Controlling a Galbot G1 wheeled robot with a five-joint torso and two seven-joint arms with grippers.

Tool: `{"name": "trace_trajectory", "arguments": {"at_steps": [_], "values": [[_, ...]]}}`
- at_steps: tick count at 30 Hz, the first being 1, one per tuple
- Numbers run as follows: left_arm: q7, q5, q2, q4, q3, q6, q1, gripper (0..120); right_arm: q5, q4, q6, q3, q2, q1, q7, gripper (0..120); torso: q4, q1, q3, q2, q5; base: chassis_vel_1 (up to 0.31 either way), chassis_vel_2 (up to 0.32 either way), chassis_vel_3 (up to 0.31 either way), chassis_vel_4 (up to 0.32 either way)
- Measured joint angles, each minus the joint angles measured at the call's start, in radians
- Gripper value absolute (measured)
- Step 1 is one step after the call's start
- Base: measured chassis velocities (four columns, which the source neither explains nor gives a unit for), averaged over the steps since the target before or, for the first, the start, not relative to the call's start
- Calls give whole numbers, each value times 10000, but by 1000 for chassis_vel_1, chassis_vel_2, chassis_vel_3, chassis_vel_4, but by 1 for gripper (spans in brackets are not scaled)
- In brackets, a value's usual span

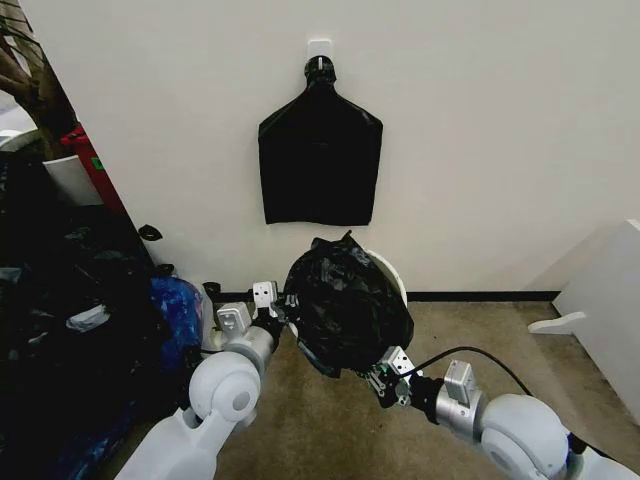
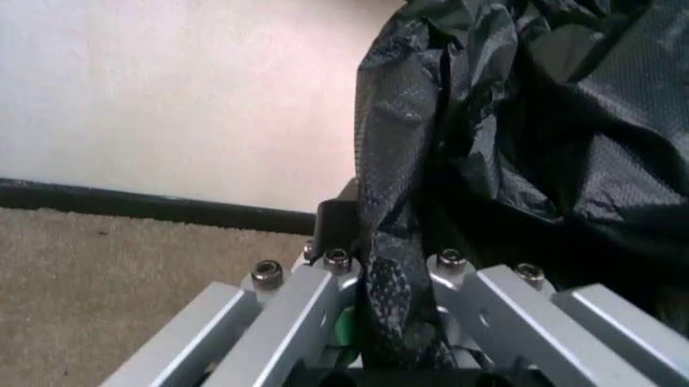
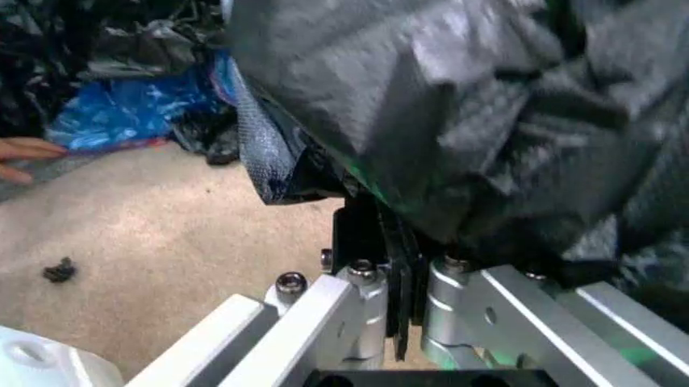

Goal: Place the garbage bag over the trash bin.

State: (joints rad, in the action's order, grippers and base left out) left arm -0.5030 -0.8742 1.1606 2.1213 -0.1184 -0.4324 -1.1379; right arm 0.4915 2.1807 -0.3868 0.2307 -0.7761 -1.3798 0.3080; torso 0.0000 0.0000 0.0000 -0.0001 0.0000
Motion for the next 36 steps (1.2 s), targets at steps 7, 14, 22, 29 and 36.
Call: {"name": "trace_trajectory", "arguments": {"at_steps": [7,14,22,29,36], "values": [[34,-143,-2,54,-28,-38,-49,4,16,-528,192,205,105,42,303,0,0,0,0,0,0,0,0,0,0],[211,-227,-49,48,-99,-57,-81,4,35,-1031,371,344,238,105,838,0,0,0,0,0,0,0,0,0,0],[405,-280,-31,92,-132,-58,-264,4,10,-1867,746,430,342,380,1340,0,1,0,0,0,0,0,0,0,0],[485,-246,-38,-10,-140,-29,-265,4,-160,-1809,950,635,371,177,1591,0,0,0,0,0,-1,0,0,0,0],[483,-115,90,-415,-101,116,48,4,-412,-995,1229,1037,498,-601,1454,19,0,0,0,0,-1,0,0,0,0]]}}
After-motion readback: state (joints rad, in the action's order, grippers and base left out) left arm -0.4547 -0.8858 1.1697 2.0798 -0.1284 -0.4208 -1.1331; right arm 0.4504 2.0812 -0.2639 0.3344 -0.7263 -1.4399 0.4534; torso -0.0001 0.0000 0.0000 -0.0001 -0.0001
